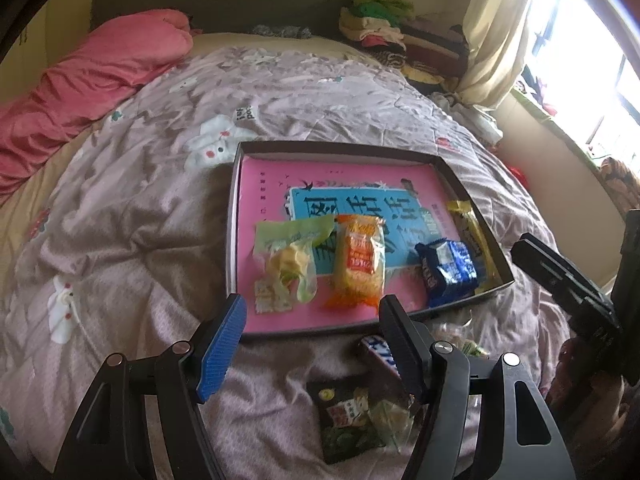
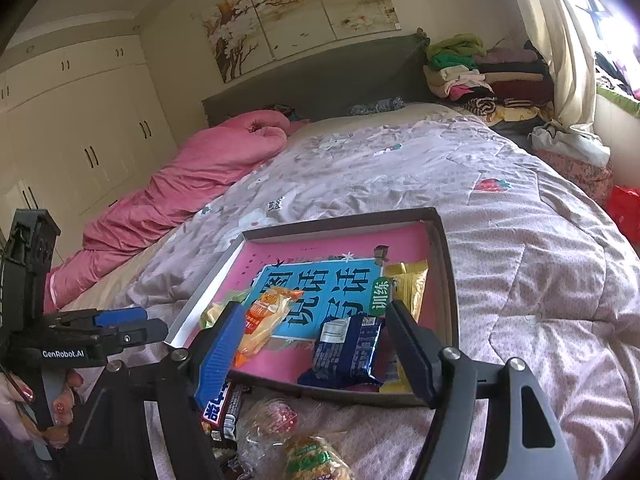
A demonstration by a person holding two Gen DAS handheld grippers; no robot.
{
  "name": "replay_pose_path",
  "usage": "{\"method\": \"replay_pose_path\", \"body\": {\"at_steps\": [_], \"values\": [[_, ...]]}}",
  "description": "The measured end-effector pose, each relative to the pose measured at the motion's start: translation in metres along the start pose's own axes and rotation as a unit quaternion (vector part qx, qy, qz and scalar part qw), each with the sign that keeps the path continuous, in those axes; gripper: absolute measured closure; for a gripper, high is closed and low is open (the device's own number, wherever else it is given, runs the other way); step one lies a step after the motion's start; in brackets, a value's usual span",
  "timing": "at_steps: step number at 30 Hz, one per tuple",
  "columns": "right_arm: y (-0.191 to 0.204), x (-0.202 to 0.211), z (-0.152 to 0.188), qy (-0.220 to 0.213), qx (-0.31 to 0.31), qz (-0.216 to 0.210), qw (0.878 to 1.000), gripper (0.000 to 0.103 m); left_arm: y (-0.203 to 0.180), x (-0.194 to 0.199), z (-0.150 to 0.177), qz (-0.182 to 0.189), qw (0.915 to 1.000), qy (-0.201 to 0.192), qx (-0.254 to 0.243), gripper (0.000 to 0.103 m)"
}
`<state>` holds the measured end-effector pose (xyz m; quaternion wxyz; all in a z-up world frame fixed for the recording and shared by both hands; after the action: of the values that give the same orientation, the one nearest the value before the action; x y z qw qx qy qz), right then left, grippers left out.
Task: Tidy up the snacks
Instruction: 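Move both open tools back toward the snacks lying beside the tray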
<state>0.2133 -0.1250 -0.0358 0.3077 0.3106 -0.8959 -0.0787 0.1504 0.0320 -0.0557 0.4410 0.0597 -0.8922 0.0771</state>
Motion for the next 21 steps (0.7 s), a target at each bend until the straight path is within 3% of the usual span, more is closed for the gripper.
{"method": "replay_pose_path", "body": {"at_steps": [21], "values": [[0.009, 0.012, 0.023, 0.024, -0.009, 0.000, 1.000, 0.031, -0.005, 0.001, 0.030, -0.005, 0.9993, 0.024, -0.028, 0.032]]}}
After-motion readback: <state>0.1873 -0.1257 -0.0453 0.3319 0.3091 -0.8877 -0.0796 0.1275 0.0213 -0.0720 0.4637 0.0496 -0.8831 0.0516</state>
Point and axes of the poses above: each gripper's, at about its wrist camera, not at the fingertips, and x roughly against the way its jaws point, y to its left, z to its underside, the point moved 8 cm from there along -x, roughly the way its jaws point, and after that the axes turned 7 degrees about -z, right-handed, at the moved point
